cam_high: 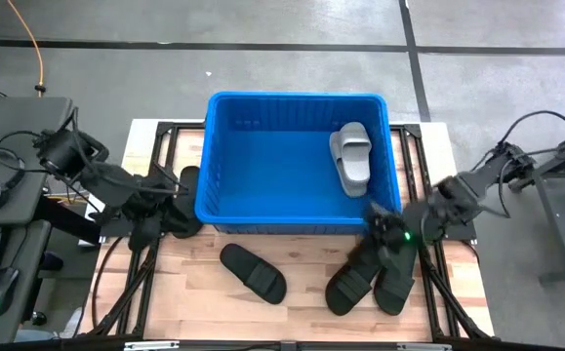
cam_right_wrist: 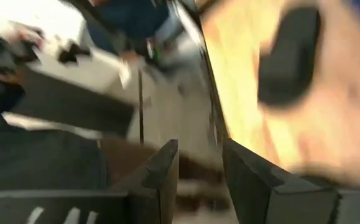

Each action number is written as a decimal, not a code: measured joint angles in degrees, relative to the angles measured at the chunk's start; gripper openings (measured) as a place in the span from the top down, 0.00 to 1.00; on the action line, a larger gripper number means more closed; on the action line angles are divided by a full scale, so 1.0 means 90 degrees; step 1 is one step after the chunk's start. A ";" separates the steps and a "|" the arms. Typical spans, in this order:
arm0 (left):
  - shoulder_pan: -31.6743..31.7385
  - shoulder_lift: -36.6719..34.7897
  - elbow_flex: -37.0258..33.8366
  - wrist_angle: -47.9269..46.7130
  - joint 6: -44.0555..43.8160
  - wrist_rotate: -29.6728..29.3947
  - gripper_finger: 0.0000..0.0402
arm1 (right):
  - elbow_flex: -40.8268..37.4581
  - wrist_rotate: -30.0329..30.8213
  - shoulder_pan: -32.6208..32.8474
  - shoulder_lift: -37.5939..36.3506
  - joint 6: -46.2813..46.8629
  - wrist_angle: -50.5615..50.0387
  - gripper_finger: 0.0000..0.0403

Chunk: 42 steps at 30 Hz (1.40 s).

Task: Pick and place slides into bin
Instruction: Put the middle right black slide into the blue bin

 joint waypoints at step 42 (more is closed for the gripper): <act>-0.0271 0.0894 0.0000 0.0448 0.0180 0.0182 0.72 | 0.0998 0.1488 0.2391 0.3947 0.3619 -0.1190 0.72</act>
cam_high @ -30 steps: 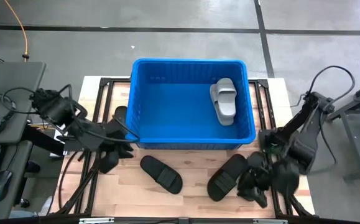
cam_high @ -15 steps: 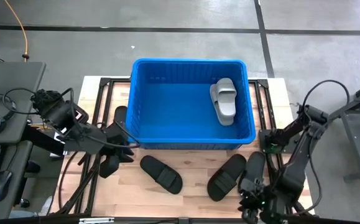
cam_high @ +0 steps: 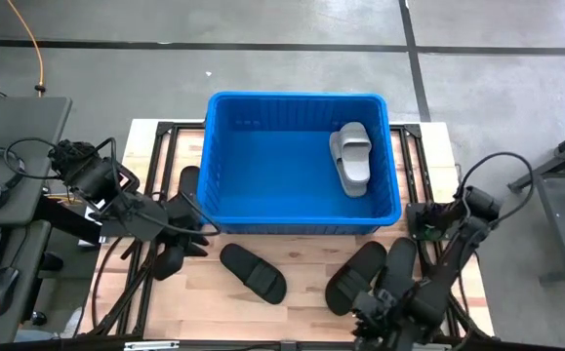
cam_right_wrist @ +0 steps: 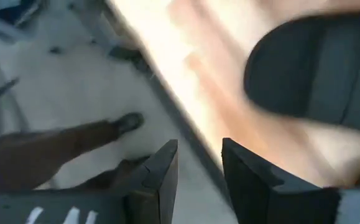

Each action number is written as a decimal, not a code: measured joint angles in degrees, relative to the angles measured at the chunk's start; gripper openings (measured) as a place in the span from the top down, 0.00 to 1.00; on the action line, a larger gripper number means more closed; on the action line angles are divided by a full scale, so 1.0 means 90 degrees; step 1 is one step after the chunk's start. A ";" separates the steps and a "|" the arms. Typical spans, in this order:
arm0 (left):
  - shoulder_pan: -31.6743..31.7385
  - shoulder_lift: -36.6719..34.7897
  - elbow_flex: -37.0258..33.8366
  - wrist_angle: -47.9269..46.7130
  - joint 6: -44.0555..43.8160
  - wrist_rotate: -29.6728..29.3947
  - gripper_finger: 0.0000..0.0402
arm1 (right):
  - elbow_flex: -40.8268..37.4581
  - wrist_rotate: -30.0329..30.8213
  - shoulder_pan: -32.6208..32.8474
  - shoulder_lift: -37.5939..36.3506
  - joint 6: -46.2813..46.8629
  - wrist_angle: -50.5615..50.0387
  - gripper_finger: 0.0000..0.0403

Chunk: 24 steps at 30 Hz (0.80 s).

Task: Pick and place slides into bin
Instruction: Put the middle right black slide into the blue bin

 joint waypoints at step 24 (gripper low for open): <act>0.0002 -0.0133 0.0002 -0.0771 0.0861 0.1072 0.72 | 0.4024 -0.1504 -0.1494 0.3373 -0.0436 -0.4653 0.72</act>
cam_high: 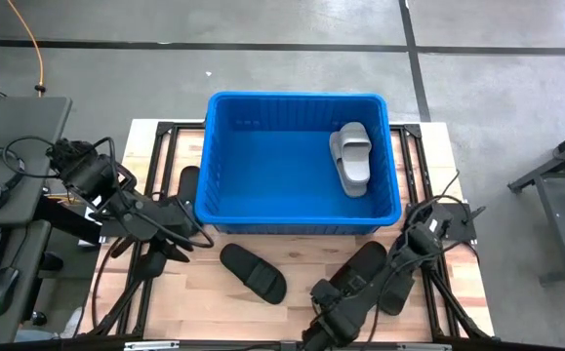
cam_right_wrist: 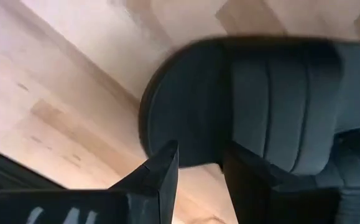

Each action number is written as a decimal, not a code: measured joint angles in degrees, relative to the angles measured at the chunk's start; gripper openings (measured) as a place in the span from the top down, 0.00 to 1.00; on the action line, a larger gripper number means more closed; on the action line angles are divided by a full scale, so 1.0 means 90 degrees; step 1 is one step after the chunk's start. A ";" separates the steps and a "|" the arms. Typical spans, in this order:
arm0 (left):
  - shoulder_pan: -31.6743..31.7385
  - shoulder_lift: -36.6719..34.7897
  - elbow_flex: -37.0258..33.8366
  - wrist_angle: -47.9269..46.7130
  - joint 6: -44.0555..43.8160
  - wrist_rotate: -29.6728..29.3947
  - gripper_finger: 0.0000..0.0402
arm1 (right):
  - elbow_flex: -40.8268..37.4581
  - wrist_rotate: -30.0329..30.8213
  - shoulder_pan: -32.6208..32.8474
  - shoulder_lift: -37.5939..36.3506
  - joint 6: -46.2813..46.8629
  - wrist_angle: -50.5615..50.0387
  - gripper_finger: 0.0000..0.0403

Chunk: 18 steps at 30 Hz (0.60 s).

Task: Pick and place slides into bin
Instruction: Put the middle right black slide into the blue bin

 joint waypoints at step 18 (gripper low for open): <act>0.0012 -0.0460 0.0000 -0.0079 -0.0191 0.0061 0.72 | -0.0126 0.0067 -0.0149 0.0115 0.0079 0.0015 0.72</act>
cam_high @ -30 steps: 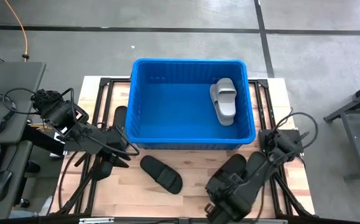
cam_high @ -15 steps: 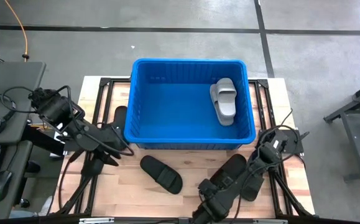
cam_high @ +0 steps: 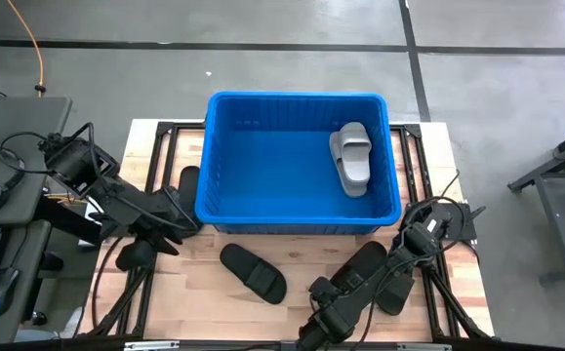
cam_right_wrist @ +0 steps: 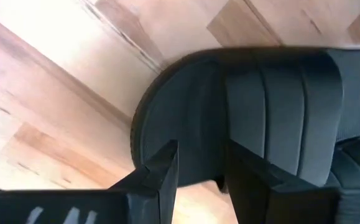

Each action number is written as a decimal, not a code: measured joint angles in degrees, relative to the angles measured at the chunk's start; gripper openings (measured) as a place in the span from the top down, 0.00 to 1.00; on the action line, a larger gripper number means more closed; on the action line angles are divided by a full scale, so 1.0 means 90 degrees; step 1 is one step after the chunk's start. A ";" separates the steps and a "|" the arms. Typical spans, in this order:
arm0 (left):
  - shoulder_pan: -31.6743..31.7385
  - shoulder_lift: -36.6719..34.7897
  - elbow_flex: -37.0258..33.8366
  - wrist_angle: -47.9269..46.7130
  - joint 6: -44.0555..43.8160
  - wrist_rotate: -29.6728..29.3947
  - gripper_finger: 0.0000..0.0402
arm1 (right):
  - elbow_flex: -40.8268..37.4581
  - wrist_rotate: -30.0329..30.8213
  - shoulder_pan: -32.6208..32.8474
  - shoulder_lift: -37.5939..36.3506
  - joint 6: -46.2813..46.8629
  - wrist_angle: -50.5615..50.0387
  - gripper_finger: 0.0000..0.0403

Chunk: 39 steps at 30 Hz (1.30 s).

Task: Pick and place slides into bin
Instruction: Put the middle right black slide into the blue bin

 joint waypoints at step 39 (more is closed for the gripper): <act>0.0000 0.0005 0.0000 -0.0029 0.0065 -0.0202 0.72 | -0.4451 0.1613 0.1509 -0.5114 0.1818 0.3047 0.66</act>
